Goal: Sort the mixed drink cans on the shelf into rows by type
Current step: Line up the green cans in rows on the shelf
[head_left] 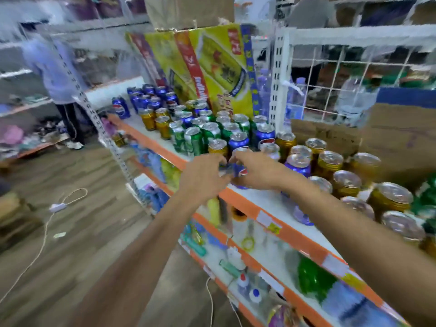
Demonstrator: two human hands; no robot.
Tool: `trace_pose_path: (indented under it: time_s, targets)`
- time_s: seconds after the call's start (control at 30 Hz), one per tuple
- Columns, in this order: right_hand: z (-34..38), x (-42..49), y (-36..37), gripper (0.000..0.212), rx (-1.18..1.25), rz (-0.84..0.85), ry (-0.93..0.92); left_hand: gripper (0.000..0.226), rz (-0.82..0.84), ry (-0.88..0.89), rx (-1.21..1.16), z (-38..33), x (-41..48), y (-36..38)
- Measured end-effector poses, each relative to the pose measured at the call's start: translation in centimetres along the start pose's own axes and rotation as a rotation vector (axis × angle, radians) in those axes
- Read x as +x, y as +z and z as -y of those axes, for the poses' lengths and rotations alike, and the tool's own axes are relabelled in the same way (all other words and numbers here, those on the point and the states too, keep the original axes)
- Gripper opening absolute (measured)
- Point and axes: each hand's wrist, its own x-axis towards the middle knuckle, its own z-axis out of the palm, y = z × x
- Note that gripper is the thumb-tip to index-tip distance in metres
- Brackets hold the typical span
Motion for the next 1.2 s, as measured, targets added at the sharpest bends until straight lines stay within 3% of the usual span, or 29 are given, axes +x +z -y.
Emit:
trace_pose_path:
  time_s: [0.3,0.57,0.73,1.2]
  targets:
    - [4.2,12.2,2.2,0.058,-0.005,0.051,-0.11,0.042,-0.01,-0.18,-0.004,10.3,4.3,-1.5]
    - [3.3,24.5,0.7,0.053,0.014,0.045,-0.123,0.041,-0.002,-0.183,0.071,16.3,15.1,-3.1]
    - [2.4,30.1,-0.6,0.047,0.044,0.023,-0.109,0.029,-0.093,-0.143,0.101,19.5,20.6,-3.6]
    - [2.5,47.3,0.4,0.049,0.012,0.031,0.005,0.039,0.03,-0.099,0.048,32.2,34.0,-3.1]
